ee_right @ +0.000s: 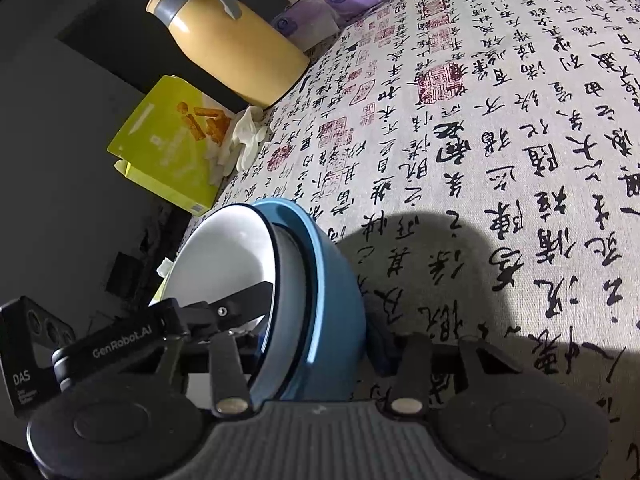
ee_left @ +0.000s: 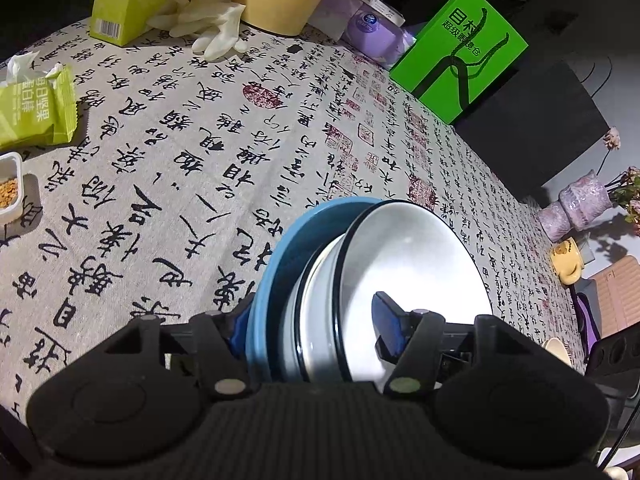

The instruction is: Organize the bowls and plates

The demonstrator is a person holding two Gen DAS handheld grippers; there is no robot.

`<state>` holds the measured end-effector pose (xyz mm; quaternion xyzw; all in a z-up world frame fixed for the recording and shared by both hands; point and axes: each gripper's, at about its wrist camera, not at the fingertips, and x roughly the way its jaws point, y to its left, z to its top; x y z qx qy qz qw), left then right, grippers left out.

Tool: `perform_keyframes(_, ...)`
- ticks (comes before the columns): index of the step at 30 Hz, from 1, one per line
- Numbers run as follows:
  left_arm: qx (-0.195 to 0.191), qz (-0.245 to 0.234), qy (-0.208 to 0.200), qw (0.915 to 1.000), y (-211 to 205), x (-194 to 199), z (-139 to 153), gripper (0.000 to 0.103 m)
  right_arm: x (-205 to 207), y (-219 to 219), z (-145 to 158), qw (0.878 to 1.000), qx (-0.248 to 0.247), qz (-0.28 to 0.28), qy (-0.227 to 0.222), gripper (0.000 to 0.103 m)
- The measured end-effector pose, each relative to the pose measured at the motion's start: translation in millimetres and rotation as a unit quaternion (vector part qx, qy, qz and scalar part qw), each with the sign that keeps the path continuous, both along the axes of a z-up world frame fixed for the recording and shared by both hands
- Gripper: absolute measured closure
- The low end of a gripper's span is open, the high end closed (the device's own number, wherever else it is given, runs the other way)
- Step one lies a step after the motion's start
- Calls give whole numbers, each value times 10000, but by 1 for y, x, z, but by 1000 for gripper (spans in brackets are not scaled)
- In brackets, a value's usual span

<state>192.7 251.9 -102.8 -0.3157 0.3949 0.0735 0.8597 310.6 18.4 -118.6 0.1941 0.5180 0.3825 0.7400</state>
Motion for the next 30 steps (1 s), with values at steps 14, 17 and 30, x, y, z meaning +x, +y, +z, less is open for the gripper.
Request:
perform_keyframes(14, 20, 92, -35, 9999, -1, -4, 1, 42, -3, 6, 3, 9997, -106, 48, -233, 59)
perform_keyframes(17, 18, 126, -61, 9999, -2, -5, 1, 42, -2, 8, 4, 9997, -143, 58, -204, 59)
perform_keyframes(30, 31, 76, -55, 10000, -2, -8, 1, 43, -2, 10, 5, 9992, -206, 194, -278, 59)
